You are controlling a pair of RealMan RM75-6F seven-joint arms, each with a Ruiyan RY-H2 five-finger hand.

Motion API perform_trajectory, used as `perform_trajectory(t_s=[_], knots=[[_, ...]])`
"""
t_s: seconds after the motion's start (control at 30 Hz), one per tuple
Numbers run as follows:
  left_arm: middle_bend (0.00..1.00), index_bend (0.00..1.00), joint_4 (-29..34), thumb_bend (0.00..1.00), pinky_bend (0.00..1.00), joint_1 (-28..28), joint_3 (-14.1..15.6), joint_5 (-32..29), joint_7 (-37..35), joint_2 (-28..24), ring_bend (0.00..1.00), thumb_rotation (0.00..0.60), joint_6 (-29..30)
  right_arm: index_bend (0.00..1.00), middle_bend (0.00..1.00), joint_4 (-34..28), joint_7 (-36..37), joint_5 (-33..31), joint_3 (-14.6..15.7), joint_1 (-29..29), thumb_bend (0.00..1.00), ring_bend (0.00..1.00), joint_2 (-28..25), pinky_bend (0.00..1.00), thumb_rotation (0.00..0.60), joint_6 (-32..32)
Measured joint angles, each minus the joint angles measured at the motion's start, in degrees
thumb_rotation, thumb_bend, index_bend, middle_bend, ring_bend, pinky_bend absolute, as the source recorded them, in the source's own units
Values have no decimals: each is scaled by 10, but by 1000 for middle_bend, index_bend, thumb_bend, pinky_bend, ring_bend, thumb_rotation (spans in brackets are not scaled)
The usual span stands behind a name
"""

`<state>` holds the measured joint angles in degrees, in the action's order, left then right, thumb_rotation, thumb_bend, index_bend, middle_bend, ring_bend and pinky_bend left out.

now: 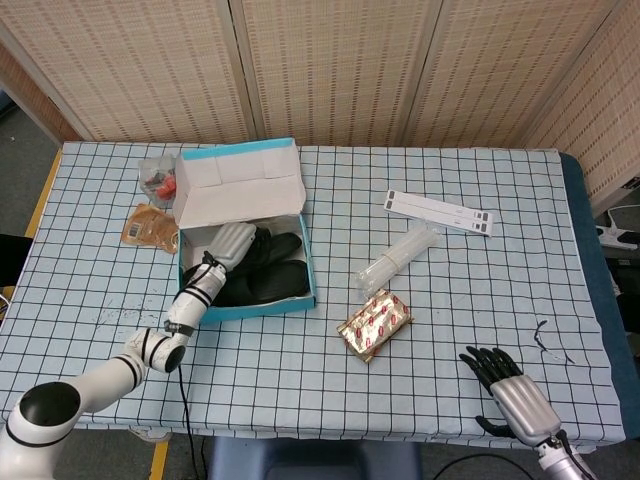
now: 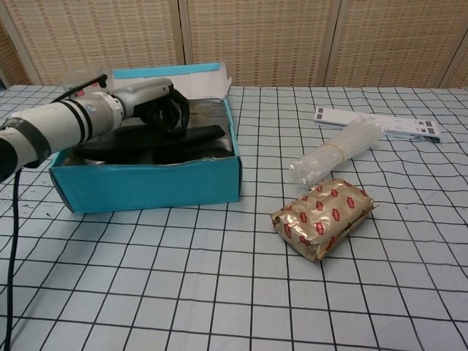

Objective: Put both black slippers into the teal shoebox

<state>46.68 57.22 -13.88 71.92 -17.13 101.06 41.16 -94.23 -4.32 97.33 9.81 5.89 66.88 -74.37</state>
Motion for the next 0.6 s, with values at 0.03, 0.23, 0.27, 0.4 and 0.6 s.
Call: perform_trajectory(t_s=[0.03,0.23,0.27,0.4,0.6], knots=[[192,149,7,450,240,-2,1,6,-11,-6,130,600,3,0,0,0,0,1,1,0,145,0,0,0,600,0],[0,0,61,395,112,-16,6,46,-108,-56,0,600,30,0,0,-1,-5,5,3,-2,146,0,2,0,600,-3],[0,0,75,392,99,-19,7,56,-131,-69,0,600,39,0,0,-1,-5,6,3,-2,146,0,2,0,600,-4],[0,0,119,379,81,-33,7,87,-188,-111,0,600,86,0,0,-1,-7,9,4,-4,145,0,2,0,600,-9],[0,0,216,381,70,-74,10,126,-209,-187,0,600,185,0,0,0,-15,14,0,-10,145,0,2,0,600,-27]])
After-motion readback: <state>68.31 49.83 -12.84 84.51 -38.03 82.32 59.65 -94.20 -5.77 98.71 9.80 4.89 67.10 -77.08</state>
